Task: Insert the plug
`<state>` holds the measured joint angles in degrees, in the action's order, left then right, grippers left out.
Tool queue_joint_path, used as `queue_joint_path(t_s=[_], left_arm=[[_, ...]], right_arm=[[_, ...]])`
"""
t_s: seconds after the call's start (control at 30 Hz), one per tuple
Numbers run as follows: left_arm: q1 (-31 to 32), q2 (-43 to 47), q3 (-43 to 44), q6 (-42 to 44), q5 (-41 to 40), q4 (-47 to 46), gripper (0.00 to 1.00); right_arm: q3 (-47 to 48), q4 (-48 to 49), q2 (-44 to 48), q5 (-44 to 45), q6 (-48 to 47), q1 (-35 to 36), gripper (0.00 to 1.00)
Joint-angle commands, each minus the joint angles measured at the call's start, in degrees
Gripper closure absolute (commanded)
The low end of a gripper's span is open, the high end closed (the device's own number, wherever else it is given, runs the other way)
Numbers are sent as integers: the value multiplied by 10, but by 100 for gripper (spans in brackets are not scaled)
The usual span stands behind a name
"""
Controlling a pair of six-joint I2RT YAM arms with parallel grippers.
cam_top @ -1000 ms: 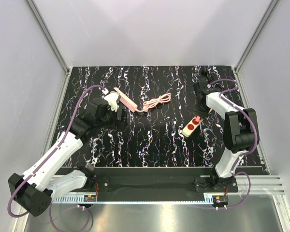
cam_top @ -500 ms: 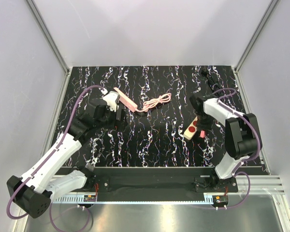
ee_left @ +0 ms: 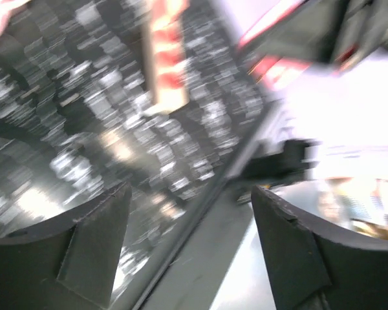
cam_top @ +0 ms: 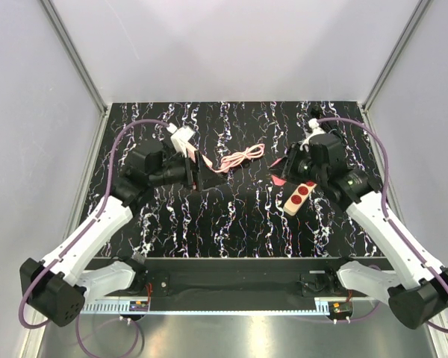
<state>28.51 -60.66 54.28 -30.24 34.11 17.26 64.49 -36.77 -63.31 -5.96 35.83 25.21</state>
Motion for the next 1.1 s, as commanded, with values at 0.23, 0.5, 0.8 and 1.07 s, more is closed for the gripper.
queue_joint_path(t_s=[0.23,0.5,0.8,1.07], left_arm=[[1,-65,-6,-209,134,-329,29],[55,-96,-8,-192,78,-347,20],[76,-136,-3,-212,75,-389,29],[76,-169,-18,-258,90,-469,53]], right_arm=[[-80,255,62,-86,81,65,100],[-82,287,57,-116,89,67,100],[-108,319,71,-134,122,67,100],[-137,352,85,-147,158,70,100]])
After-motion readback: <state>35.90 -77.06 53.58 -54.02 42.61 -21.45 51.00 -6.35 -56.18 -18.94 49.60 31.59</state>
